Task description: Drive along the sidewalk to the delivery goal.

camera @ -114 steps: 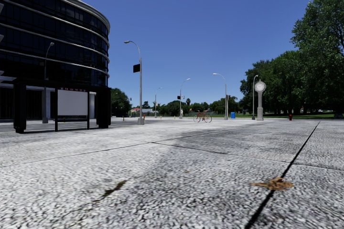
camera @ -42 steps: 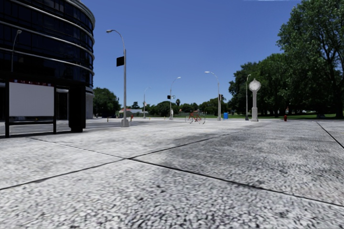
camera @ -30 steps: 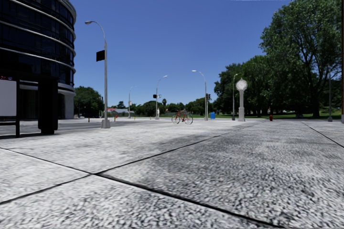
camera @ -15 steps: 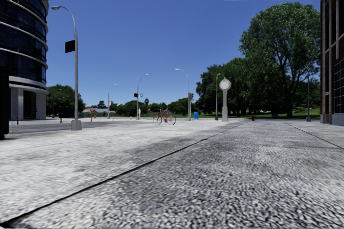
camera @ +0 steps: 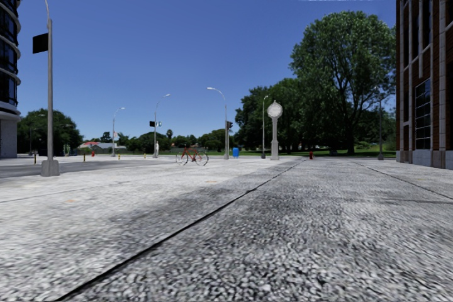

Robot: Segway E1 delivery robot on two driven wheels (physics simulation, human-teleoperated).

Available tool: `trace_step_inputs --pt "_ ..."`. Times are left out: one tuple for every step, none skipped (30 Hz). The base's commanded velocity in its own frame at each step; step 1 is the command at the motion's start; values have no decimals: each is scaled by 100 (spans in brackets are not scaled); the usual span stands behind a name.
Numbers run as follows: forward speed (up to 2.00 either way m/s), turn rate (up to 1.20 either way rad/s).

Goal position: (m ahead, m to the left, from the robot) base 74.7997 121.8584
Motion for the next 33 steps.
trace_step_inputs --pt "200 -32" --pt "200 -32" --pt "200 -32" --pt "200 -22" --pt "200 -22" --pt "200 0" --pt "200 0" --pt "200 0" --pt "200 0" --pt "200 0" --pt "200 0" --pt "200 0" --pt "200 0" --pt "200 0" --pt "200 0" --pt "200 0" --pt "200 0" --pt "200 0" --pt "200 0" --pt "200 0" --pt "200 0" --pt "200 0" --pt "200 0" --pt "200 0" --pt "200 0" --pt "200 0" --pt "200 0" --pt "200 0" --pt "200 0" --pt "200 0" --pt "200 0" --pt "200 0" --pt "200 0"
